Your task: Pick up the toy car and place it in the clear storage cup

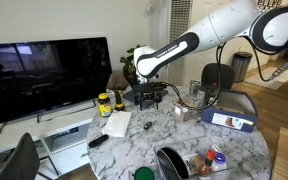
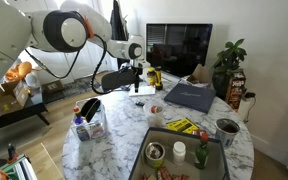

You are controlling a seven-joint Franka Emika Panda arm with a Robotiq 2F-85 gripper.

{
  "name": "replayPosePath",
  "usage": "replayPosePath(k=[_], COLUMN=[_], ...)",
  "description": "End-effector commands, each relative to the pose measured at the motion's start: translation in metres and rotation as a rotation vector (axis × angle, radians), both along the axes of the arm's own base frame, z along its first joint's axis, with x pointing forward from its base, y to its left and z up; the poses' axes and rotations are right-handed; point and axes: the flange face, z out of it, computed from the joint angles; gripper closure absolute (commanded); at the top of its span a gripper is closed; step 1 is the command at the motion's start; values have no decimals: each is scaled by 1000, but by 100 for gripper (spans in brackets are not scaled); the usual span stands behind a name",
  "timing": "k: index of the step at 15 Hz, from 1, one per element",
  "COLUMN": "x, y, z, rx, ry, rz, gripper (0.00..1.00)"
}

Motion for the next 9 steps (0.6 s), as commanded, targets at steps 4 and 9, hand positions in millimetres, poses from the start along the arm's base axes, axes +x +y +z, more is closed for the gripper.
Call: replayPosePath(k=[4, 9], x=[-15, -8], y=[-16, -18], z=[-60, -101], rx=[124, 113], ry=[14, -47], rz=[-177, -243], gripper=[0, 0])
